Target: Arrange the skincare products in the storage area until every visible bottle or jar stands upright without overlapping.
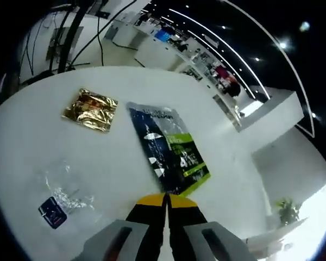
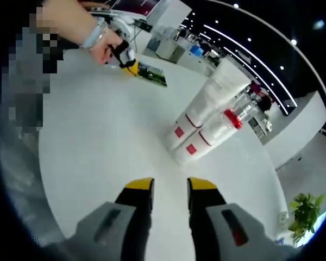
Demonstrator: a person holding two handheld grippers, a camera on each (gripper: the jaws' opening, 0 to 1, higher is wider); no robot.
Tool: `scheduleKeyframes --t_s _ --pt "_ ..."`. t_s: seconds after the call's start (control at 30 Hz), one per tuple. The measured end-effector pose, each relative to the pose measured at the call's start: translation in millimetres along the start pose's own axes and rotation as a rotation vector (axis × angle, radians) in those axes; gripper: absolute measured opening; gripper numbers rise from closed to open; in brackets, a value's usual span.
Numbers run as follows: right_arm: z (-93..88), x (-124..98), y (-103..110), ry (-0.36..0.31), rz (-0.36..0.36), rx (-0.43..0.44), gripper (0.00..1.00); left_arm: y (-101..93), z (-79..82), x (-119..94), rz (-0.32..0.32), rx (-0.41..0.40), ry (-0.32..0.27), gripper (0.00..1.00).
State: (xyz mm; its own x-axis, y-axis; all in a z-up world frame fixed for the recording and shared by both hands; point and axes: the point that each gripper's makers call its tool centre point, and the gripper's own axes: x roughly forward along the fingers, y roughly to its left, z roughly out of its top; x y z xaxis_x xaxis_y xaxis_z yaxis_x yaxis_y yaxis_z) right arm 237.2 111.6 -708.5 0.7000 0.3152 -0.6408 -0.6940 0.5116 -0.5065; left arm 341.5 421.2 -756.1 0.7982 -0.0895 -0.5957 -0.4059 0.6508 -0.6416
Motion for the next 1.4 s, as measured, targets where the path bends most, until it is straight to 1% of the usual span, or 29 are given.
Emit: scheduleKeyframes --t_s 0.03,0.07,0.2,0.27,0.3,0.33,0.37,0.4,0.43,0.47,0.5,0.53,0.57,0.63,0.7,0.77,0.8,0.83,0.87,0.93,1.03,1.1,1.17,1.27,1.4 --pt "-0.1 0.1 -0.1 0.001 0.0 0.0 0.25 -0.1 0.6 -1.7 -0.003 -0.005 -0.002 0.0" --pt "0.0 0.2 -0.2 0.0 -0.001 0.0 0.25 -3.3 4.5 -3.6 -0.021 0.002 -0.018 0.0" --pt "0.7 0.7 0.4 0.0 0.003 -0.001 0.25 -6.7 8.9 -9.0 -0.045 0.008 -0.017 0.0" --pt "0.8 1.1 1.5 0.002 0.006 -0.004 0.25 -6.1 8.6 -9.6 -0.057 -0.02 -0.01 0.0" --pt "1.0 1.1 2.0 0.001 0.006 -0.006 0.25 -5.7 6.6 -9.9 -0.064 -0.053 -0.001 0.01" --pt "1.5 1.0 2.7 0.001 0.008 -0.009 0.25 -4.6 4.9 -9.8 -0.063 -0.057 0.003 0.01" --pt "1.6 1.0 2.9 0.0 0.008 -0.01 0.25 -4.7 2.4 -8.6 -0.07 -0.082 0.008 0.01" --pt "1.9 1.0 3.5 0.0 0.009 -0.014 0.25 -7.4 -5.4 -7.3 -0.087 -0.151 0.039 0.01" --pt "1.6 1.0 3.4 0.001 0.008 -0.018 0.25 -8.0 -12.2 -6.5 -0.088 -0.19 0.07 0.04" --pt "1.4 1.1 3.4 0.002 0.008 -0.019 0.25 -8.0 -12.8 -6.0 -0.087 -0.199 0.069 0.14" --pt "0.8 1.2 3.4 0.004 0.009 -0.022 0.25 -5.8 -6.5 -1.3 -0.088 -0.189 0.026 0.16" --pt "0.5 1.2 3.3 0.005 0.008 -0.023 0.25 -6.1 -4.5 -1.5 -0.078 -0.224 0.007 0.18" --pt "0.3 1.0 2.9 0.006 0.006 -0.026 0.25 -5.7 -6.4 -1.5 -0.077 -0.191 0.023 0.18" --pt "0.4 0.7 2.7 0.004 0.005 -0.028 0.25 -10.0 -11.7 -2.4 -0.072 -0.187 0.027 0.18" --pt "0.2 0.7 2.4 0.005 0.005 -0.029 0.25 -11.2 -13.5 -1.2 -0.065 -0.215 0.044 0.18" --pt "0.4 0.9 2.2 0.004 0.004 -0.032 0.25 -9.5 -9.4 4.0 -0.063 -0.231 0.049 0.18" --pt "0.6 0.9 2.3 0.005 0.004 -0.033 0.25 -8.3 -5.4 8.8 -0.071 -0.257 0.054 0.19" --pt "0.6 0.9 2.3 0.004 0.005 -0.034 0.25 -8.4 -5.2 9.6 -0.073 -0.265 0.056 0.19" --pt "0.7 0.8 2.4 0.005 0.005 -0.036 0.25 -9.0 -4.0 12.2 -0.083 -0.311 0.062 0.19" --pt "0.8 0.7 2.3 0.005 0.005 -0.039 0.25 -8.3 -1.5 15.4 -0.098 -0.361 0.066 0.19" --pt "1.3 0.4 2.2 0.004 0.005 -0.039 0.25 -5.8 -2.0 19.6 -0.095 -0.37 0.065 0.18" --pt "1.7 0.5 1.8 0.002 0.004 -0.038 0.25 -7.3 1.5 19.2 -0.098 -0.379 0.067 0.18" --pt "2.0 0.5 1.9 0.001 0.004 -0.037 0.25 -6.8 1.8 20.0 -0.103 -0.388 0.069 0.18" --pt "1.8 0.7 2.1 0.002 0.005 -0.038 0.25 -10.8 3.3 18.1 -0.122 -0.414 0.061 0.17" --pt "1.4 0.8 2.2 0.004 0.005 -0.04 0.25 -15.8 7.9 18.2 -0.165 -0.441 0.042 0.11"
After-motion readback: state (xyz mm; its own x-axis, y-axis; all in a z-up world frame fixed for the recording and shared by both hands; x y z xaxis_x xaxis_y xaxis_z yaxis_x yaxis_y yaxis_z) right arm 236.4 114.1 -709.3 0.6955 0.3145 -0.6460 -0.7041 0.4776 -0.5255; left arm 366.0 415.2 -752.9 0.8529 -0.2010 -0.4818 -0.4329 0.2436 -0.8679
